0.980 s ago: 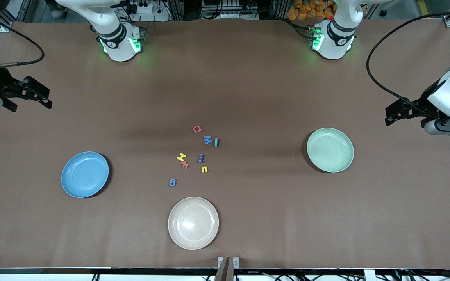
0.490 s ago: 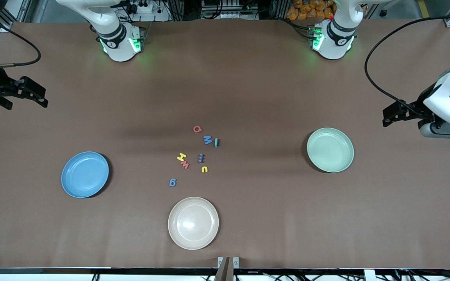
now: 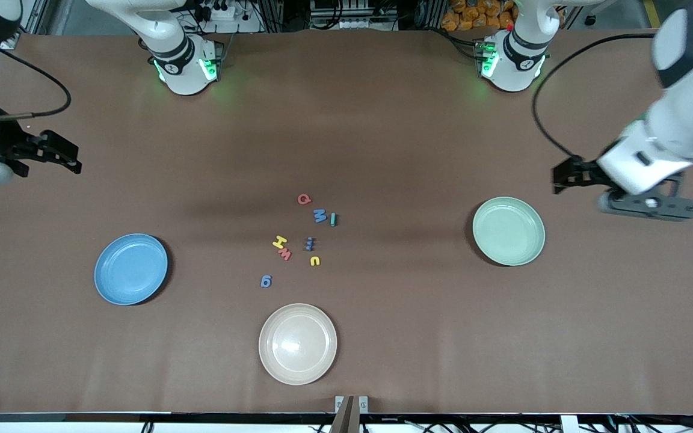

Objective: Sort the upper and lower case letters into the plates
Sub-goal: 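Move the left gripper toward the letters while the right gripper nears the blue plate, then lower the left gripper and grasp the teal letter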

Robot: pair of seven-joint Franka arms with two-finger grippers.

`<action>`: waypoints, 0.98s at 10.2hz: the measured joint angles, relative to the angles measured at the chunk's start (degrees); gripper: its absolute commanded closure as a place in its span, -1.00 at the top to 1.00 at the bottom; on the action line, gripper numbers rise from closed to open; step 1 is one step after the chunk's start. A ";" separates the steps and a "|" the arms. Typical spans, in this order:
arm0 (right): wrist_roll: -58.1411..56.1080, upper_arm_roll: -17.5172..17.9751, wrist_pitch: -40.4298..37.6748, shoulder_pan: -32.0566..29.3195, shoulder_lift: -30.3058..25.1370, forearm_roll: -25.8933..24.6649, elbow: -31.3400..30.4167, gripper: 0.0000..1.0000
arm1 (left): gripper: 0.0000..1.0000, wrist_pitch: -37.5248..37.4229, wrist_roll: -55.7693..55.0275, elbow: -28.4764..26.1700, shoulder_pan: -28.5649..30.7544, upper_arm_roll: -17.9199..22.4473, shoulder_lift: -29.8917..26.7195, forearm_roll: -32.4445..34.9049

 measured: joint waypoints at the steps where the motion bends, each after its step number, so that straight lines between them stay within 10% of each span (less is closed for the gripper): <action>1: 0.00 0.00 0.86 -0.01 1.45 0.01 -0.03 1.00 | 1.00 1.11 -4.05 -0.14 -2.87 -0.60 1.97 0.00; 10: 0.00 0.20 15.23 -0.01 21.83 1.36 2.91 1.00 | 1.00 39.34 -22.52 -0.50 -24.30 -0.81 25.80 4.62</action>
